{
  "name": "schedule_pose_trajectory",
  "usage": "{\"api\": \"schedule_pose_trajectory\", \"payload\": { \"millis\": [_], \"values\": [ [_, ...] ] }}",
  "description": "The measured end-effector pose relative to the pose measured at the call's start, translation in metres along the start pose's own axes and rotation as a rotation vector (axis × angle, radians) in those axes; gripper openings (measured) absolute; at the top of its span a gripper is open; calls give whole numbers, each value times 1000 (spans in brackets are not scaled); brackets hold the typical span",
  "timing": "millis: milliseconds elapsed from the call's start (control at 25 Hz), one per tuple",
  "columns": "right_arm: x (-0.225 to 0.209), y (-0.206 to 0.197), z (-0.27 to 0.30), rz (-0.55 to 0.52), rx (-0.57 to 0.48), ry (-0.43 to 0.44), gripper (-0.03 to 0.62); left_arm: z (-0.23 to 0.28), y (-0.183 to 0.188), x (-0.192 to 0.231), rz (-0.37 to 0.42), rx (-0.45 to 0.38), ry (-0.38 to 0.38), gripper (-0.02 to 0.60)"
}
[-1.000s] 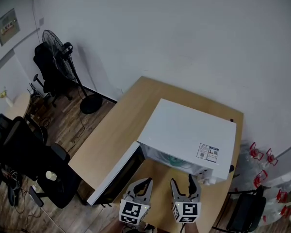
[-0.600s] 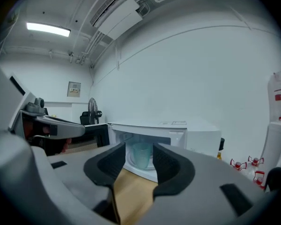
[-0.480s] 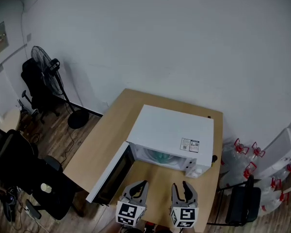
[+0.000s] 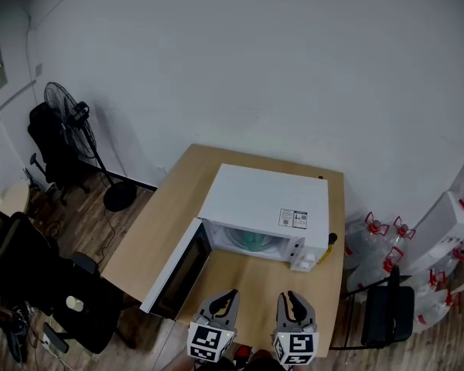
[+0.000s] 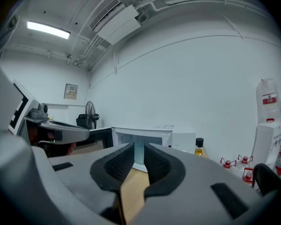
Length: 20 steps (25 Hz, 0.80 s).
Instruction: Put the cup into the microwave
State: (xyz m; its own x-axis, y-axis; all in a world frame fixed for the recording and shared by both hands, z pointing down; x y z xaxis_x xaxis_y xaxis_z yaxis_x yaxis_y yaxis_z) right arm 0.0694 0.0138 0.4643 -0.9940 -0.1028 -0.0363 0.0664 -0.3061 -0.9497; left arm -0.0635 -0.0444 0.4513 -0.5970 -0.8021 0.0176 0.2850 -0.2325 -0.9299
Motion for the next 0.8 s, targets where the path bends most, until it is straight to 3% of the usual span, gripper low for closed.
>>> {"api": "schedule_pose_trajectory", "payload": {
  "millis": [360,800],
  "values": [
    [10,-10,-12,-12,19,0,23,-14,-7,-8,4,5,-4,23],
    [14,-10,-18,-21,22,22,18,-21,-7,-11,6,0,6,23]
  ]
}}
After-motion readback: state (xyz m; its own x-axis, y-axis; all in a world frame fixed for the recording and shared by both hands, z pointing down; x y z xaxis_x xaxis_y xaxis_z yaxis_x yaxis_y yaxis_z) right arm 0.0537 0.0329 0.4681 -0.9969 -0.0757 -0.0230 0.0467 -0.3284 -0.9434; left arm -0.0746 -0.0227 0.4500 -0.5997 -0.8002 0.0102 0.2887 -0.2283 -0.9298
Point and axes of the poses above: the fingertips, and each gripper's own axes: z forward along the fingers, x to its left, y out of its top, the point moved 2 cm from there along -z, backward along the fingers, and after that the axes turned 7 degrees about x, right-handed, at the moved point
